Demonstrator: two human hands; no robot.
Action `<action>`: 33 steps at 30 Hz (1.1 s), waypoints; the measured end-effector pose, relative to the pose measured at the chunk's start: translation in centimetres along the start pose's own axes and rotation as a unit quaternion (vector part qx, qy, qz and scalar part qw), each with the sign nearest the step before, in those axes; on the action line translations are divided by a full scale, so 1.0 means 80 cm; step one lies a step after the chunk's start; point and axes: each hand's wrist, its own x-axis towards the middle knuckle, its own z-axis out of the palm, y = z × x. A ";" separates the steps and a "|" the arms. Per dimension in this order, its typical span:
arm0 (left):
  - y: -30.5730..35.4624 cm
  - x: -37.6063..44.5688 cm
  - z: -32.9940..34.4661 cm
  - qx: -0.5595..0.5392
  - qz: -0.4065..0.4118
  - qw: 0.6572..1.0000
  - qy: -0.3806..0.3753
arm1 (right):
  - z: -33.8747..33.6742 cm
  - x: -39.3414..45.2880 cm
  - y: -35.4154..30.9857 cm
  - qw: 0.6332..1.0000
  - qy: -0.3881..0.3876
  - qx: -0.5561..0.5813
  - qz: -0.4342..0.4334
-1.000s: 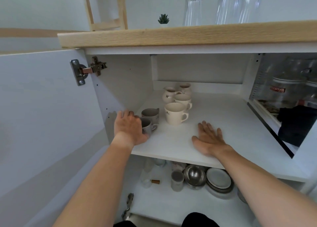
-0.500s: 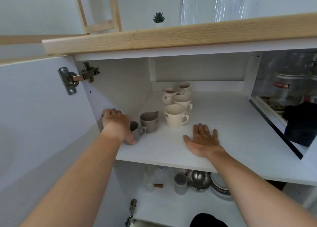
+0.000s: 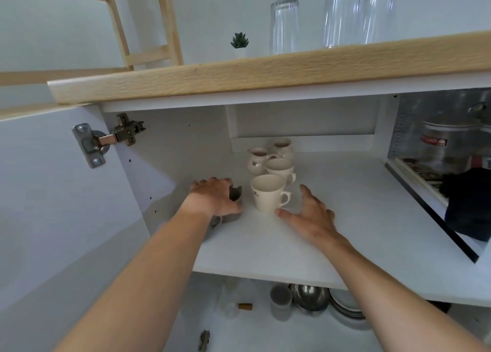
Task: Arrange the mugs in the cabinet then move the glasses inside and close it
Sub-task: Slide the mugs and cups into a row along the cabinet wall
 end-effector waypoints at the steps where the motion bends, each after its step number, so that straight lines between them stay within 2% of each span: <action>1: 0.000 0.007 0.001 -0.005 -0.001 1.000 -0.003 | 0.002 0.004 0.000 1.000 -0.011 -0.003 -0.007; 6: -0.008 0.036 -0.002 0.011 -0.005 1.000 -0.021 | 0.022 0.019 0.005 0.995 -0.061 -0.082 -0.002; 11: -0.031 0.055 0.007 0.106 -0.017 0.994 -0.011 | 0.049 0.031 0.006 0.982 -0.049 -0.181 -0.018; 22: -0.044 0.075 0.011 0.193 -0.072 0.979 -0.009 | 0.059 0.036 0.006 0.966 -0.065 -0.250 -0.018; 26: -0.039 0.070 0.010 0.154 -0.054 0.987 0.000 | 0.058 0.033 0.003 0.965 -0.068 -0.254 -0.017; 29: -0.019 0.066 0.013 0.063 0.029 0.997 0.032 | 0.055 0.033 -0.001 0.962 -0.082 -0.262 -0.020; 33: 0.025 0.055 0.012 -0.049 0.136 0.989 0.015 | 0.053 0.034 -0.006 0.958 -0.104 -0.268 -0.016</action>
